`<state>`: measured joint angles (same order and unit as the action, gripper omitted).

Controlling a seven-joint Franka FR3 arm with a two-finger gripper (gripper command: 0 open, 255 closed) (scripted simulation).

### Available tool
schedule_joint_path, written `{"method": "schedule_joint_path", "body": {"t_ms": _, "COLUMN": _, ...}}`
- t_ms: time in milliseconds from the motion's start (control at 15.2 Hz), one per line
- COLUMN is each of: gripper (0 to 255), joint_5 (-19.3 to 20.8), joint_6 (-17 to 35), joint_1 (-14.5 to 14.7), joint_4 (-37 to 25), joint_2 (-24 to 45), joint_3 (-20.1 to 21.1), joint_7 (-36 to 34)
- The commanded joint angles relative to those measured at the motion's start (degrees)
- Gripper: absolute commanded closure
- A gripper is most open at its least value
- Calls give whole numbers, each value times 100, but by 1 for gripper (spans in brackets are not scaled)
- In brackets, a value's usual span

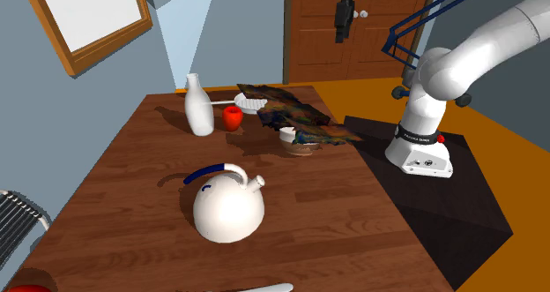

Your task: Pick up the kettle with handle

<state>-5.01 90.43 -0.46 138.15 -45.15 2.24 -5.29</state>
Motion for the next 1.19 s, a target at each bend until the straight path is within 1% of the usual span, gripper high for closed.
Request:
{"method": "schedule_joint_path", "body": {"t_ms": 0, "gripper": 0, "joint_5": 0, "joint_6": 0, "joint_1": 0, "joint_4": 0, "joint_2": 0, "joint_3": 0, "joint_7": 0}}
{"method": "schedule_joint_path", "body": {"t_ms": 330, "gripper": 0, "joint_5": -210, "joint_6": 538, "joint_1": 268, "joint_4": -181, "joint_2": 832, "joint_3": 455, "joint_7": -161}}
{"method": "schedule_joint_path", "body": {"t_ms": 594, "gripper": 0, "joint_5": -305, "joint_6": 922, "joint_1": 449, "joint_4": -432, "joint_2": 1555, "joint_3": 812, "joint_7": -297}}
{"method": "schedule_joint_path", "body": {"t_ms": 858, "gripper": 0, "joint_5": -316, "joint_6": 1253, "joint_1": 607, "joint_4": -771, "joint_2": 2318, "joint_3": 1157, "joint_7": -453}}
{"method": "schedule_joint_path", "body": {"t_ms": 1122, "gripper": 0, "joint_5": -230, "joint_6": 1521, "joint_1": 752, "joint_4": -1195, "joint_2": 3115, "joint_3": 1487, "joint_7": -641}}
